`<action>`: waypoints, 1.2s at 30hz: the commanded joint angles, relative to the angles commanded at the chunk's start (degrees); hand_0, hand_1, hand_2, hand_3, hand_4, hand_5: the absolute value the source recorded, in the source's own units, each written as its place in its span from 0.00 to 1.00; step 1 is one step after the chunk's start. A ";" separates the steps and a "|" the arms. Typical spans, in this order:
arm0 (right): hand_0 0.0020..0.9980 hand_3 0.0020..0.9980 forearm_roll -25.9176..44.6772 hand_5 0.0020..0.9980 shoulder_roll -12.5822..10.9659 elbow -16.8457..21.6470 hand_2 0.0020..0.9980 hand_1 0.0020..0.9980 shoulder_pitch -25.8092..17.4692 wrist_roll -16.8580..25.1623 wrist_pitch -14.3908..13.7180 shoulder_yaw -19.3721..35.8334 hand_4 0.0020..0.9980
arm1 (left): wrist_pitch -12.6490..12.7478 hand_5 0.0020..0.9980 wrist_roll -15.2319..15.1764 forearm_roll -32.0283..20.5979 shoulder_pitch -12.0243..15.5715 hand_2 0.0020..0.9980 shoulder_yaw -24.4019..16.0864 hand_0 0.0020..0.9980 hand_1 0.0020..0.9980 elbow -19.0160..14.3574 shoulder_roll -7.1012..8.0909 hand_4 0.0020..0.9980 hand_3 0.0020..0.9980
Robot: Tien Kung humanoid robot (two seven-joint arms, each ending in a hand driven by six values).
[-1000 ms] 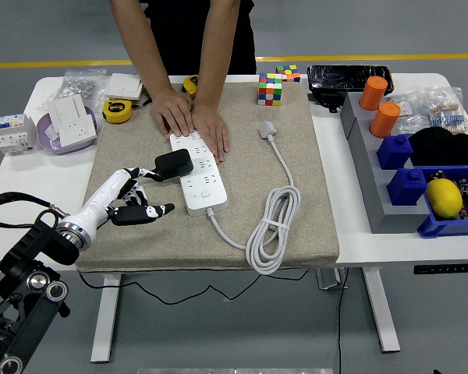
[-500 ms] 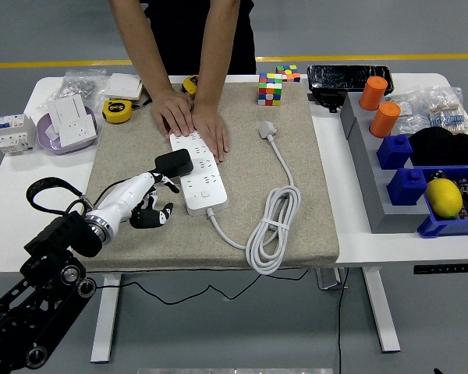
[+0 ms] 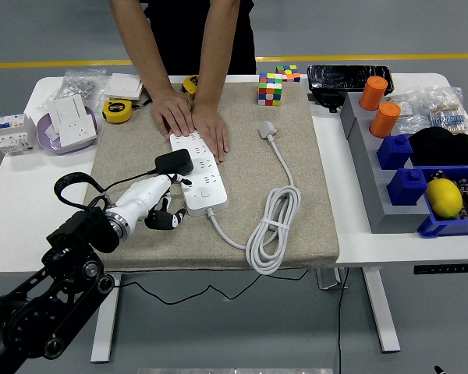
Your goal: Pick up the plug,place it near the board,insert it into the board,press the button
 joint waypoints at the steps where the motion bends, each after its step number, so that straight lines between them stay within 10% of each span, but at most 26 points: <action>1: 0.89 0.79 0.01 1.00 0.01 0.00 0.77 0.79 0.05 0.00 0.00 0.00 1.00 | -0.07 0.00 0.02 -0.14 -0.46 0.11 0.64 0.19 0.00 0.48 0.02 0.60 0.88; 36: 0.89 0.79 0.30 1.00 0.02 0.00 0.77 0.79 0.10 -0.01 -0.09 0.05 1.00 | -1.79 0.00 0.64 -1.36 -2.24 0.11 5.26 0.19 0.00 2.98 0.27 0.61 0.84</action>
